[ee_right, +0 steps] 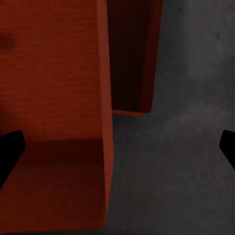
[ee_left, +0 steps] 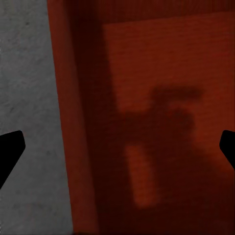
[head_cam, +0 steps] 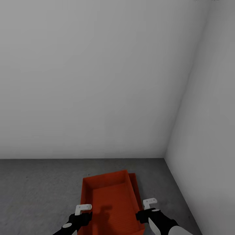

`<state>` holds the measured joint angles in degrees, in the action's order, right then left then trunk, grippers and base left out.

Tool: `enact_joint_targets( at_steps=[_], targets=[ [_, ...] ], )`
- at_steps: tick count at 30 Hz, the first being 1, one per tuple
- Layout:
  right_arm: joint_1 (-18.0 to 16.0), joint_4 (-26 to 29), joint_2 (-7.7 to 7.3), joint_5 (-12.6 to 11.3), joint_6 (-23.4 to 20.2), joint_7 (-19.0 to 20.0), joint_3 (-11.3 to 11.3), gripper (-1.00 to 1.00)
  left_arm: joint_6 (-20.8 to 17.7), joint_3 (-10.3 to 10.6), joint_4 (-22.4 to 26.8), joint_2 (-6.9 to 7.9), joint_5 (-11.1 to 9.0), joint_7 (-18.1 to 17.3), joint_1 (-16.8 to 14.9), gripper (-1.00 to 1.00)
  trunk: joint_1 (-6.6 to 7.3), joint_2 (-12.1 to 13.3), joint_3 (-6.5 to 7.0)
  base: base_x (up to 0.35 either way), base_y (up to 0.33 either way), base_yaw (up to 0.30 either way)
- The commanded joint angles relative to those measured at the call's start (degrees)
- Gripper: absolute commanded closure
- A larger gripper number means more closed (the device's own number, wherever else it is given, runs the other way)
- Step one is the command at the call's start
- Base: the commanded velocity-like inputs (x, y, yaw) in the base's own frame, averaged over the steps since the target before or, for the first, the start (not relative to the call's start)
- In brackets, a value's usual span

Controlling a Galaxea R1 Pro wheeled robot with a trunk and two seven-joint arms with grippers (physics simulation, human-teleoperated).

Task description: Move the two storage containers from the living room to the garage. In the garage, place one container on the floor and stack the other container on top of it (either order is fine).

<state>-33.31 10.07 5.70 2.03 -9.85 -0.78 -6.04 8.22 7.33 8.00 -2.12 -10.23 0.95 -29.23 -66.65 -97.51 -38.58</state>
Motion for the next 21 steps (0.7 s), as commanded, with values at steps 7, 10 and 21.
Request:
enact_joint_targets(
  at_steps=[7,10,21],
  targets=[
    [0.0,0.1,0.01,0.2,-0.4,-0.1,-0.4,-1.00,0.2,0.5,0.0,0.04,-0.5,0.1,0.0,-1.00,1.55,2.8,1.21,0.000,0.000,0.000],
    [0.0,0.1,0.01,0.2,-0.4,-0.2,-0.4,-1.00,0.0,0.5,0.0,-0.02,-0.5,0.3,0.0,-1.00,2.21,4.0,1.75,0.000,0.000,0.000],
    [0.1,-0.1,-0.02,0.1,-0.4,-0.6,-0.4,-1.00,-0.2,0.4,-0.2,0.00,-0.4,0.6,0.0,-1.00,4.63,8.4,3.72,0.000,0.000,0.000]
  ],
)
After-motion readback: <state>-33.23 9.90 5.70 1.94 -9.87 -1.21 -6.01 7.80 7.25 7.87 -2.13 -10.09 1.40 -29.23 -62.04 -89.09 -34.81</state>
